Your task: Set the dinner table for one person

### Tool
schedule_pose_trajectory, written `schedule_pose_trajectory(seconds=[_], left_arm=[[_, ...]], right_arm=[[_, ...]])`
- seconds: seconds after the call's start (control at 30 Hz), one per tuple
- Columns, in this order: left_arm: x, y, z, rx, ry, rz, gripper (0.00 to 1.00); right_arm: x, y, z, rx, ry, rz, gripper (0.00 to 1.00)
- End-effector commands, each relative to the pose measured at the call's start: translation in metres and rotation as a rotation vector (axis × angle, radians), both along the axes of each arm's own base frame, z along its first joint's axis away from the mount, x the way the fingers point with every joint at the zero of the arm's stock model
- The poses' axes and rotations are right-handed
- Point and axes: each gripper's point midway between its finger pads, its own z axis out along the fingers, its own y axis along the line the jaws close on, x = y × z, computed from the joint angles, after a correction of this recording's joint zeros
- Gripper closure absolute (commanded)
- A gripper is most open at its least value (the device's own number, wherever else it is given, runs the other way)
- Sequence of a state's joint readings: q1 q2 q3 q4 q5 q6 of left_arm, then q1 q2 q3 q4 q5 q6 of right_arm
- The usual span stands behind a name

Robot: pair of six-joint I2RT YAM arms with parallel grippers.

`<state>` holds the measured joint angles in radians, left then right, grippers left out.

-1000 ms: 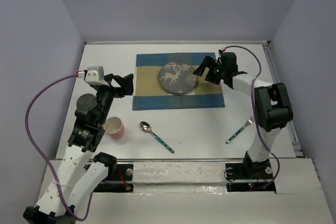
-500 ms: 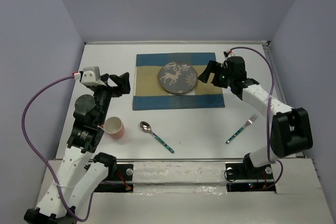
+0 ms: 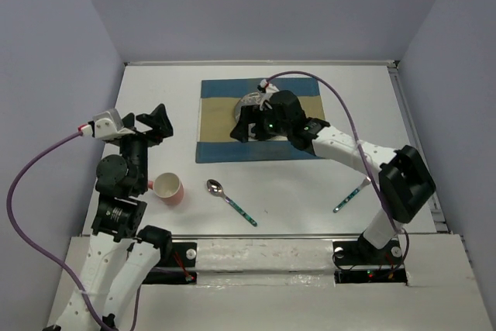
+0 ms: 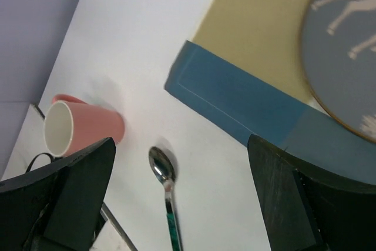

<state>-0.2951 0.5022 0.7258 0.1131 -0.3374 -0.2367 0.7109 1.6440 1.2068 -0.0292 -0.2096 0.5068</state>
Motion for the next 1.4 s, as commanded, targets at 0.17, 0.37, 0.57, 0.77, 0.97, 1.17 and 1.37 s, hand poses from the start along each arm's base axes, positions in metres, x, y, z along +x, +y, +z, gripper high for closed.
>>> schedule_pose_trajectory(seconds=[0.17, 0.37, 0.57, 0.77, 0.97, 1.17, 1.37], left_arm=[[-0.025, 0.033, 0.022, -0.074, -0.103, 0.134, 0.01], [-0.035, 0.032, 0.031, -0.087, -0.144, 0.113, 0.01], [-0.042, 0.032, 0.037, -0.093, -0.168, 0.103, 0.01], [-0.050, 0.031, 0.041, -0.098, -0.191, 0.087, 0.01], [-0.057, 0.031, 0.046, -0.107, -0.216, 0.074, 0.01], [-0.060, 0.031, 0.047, -0.110, -0.227, 0.068, 0.01], [-0.063, 0.032, 0.049, -0.111, -0.235, 0.070, 0.01]], right_arm=[[-0.015, 0.117, 0.037, 0.094, -0.097, 0.169, 0.00], [-0.045, 0.176, 0.017, 0.076, -0.064, 0.275, 0.00], [-0.069, 0.205, -0.014, 0.016, -0.033, 0.319, 0.00], [-0.087, 0.216, -0.037, -0.050, -0.033, 0.329, 0.06], [-0.106, 0.217, -0.060, -0.123, -0.034, 0.331, 0.18], [-0.113, 0.218, -0.066, -0.149, -0.039, 0.332, 0.50], [-0.121, 0.224, -0.056, -0.138, -0.055, 0.344, 0.98]])
